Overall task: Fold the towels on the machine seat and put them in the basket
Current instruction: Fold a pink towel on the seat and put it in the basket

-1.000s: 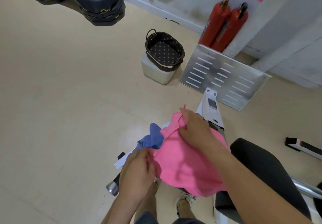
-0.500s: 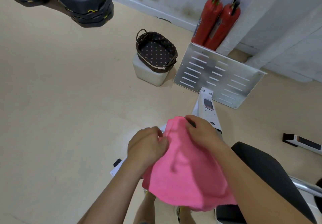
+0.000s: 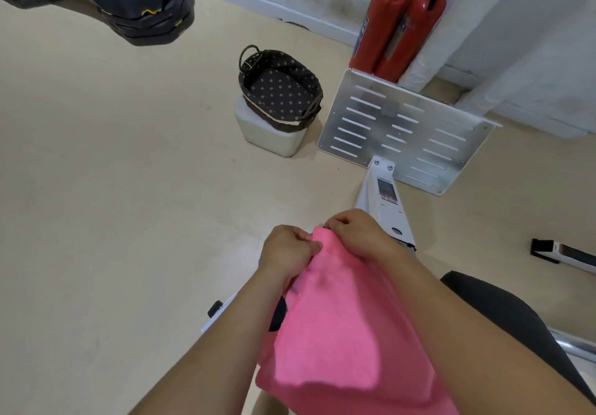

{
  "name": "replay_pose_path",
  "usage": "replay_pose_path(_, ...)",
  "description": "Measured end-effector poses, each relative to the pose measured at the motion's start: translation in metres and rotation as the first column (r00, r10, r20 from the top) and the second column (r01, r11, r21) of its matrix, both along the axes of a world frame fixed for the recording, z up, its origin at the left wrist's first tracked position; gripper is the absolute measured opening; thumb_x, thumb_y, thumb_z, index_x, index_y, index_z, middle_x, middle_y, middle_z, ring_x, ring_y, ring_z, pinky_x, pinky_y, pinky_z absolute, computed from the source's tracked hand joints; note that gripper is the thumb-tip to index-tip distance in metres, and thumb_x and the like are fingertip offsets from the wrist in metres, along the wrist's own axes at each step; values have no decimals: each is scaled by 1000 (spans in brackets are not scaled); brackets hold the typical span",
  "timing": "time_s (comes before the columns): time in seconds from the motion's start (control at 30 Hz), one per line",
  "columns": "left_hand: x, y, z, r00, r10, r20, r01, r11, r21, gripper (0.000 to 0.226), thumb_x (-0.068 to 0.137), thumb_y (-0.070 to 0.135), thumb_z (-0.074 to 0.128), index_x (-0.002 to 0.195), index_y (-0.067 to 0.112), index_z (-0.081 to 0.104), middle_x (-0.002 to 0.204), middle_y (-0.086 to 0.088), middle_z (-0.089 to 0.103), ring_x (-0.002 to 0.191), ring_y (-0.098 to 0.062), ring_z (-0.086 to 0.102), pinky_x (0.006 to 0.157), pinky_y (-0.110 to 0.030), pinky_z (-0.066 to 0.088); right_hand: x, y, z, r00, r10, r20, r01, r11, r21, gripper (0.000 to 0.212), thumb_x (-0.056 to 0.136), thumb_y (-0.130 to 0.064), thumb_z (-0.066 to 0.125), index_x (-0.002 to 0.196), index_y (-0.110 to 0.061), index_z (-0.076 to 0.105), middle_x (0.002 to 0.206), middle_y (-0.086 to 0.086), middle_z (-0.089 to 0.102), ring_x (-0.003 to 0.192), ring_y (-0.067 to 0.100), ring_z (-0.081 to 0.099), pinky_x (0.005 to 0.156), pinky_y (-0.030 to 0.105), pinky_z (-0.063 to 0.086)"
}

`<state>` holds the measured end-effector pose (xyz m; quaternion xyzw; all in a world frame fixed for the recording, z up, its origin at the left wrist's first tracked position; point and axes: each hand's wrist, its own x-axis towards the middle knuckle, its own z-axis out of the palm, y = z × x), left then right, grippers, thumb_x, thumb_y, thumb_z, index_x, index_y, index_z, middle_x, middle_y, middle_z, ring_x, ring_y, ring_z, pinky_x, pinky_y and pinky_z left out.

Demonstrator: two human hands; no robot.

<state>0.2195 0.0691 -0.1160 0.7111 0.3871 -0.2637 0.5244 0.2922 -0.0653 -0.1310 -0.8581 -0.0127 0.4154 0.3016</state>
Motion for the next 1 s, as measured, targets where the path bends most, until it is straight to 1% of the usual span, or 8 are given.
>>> replay_pose_path(0.1, -6, 4, 0, 999, 17, 37, -16, 1000, -3, 11, 73, 10, 73, 66, 17, 67, 71, -4, 71, 73, -25, 68, 74, -39, 57, 15, 19, -3, 985, 140, -96, -146, 988, -55, 26, 88, -24, 60, 71, -8, 69, 73, 8, 67, 67, 17, 56, 69, 36, 50)
replay_pose_path(0.23, -13, -1, -1, 998, -29, 58, 28, 999, 25, 9, 74, 19, 67, 72, 12, 71, 68, -7, 70, 64, -25, 64, 69, -40, 56, 34, 45, -5, 869, 425, -254, -472, 866, -164, 21, 81, -22, 68, 98, -10, 73, 101, 6, 72, 94, 24, 66, 82, 35, 56)
replay_pose_path(0.4, -14, -5, 11, 989, 31, 145, -34, 999, 20, 48, 88, 31, 61, 46, 18, 42, 44, 8, 36, 46, -14, 33, 52, -28, 32, 29, 29, 14, 973, 167, -156, -164, 986, 36, 8, 79, -16, 72, 84, -19, 78, 82, -3, 74, 83, 12, 68, 72, 25, 55)
replay_pose_path(0.53, -14, -6, 33, 946, 114, 304, -122, 993, 6, 12, 84, 25, 68, 74, 25, 74, 62, 12, 65, 62, -7, 59, 66, -26, 50, 16, -2, 60, 992, -45, -117, 73, 964, 254, 14, 86, -17, 67, 87, -26, 77, 84, -7, 76, 83, 5, 69, 79, 23, 54)
replay_pose_path(0.63, -14, -13, 50, 908, 71, 412, -105, 993, 60, 11, 81, 20, 71, 79, 31, 73, 85, 10, 67, 85, -6, 63, 82, -30, 52, 7, -16, 85, 980, -108, -167, 163, 920, 357, 18, 88, -7, 64, 90, -20, 77, 87, 0, 76, 86, 11, 71, 83, 23, 55)
replay_pose_path(0.8, -19, -17, 76, 858, -109, 503, 31, 986, 161, 18, 80, 20, 73, 82, 38, 73, 111, 21, 61, 101, 7, 55, 88, -25, 50, -3, -28, 107, 982, -148, -115, 184, 882, 434, 8, 82, -8, 72, 89, -8, 68, 78, 10, 74, 70, 10, 66, 73, 23, 52)
replay_pose_path(0.9, -20, -17, 92, 837, -134, 531, 71, 988, 137, 16, 79, 17, 74, 82, 32, 75, 91, 18, 71, 90, 1, 63, 86, -29, 52, -7, -34, 117, 996, -85, -32, 90, 883, 461, 13, 82, -17, 74, 82, -11, 62, 68, 9, 67, 63, 9, 56, 63, 18, 45)
replay_pose_path(1.0, -20, -18, 111, 848, -134, 513, 91, 990, 108, 20, 78, 15, 75, 75, 34, 75, 83, 19, 72, 84, 0, 65, 81, -25, 52, -9, -43, 127, 1000, -9, 26, -6, 856, 518, 5, 84, -6, 69, 86, -9, 65, 81, 15, 68, 75, 12, 61, 75, 25, 48)
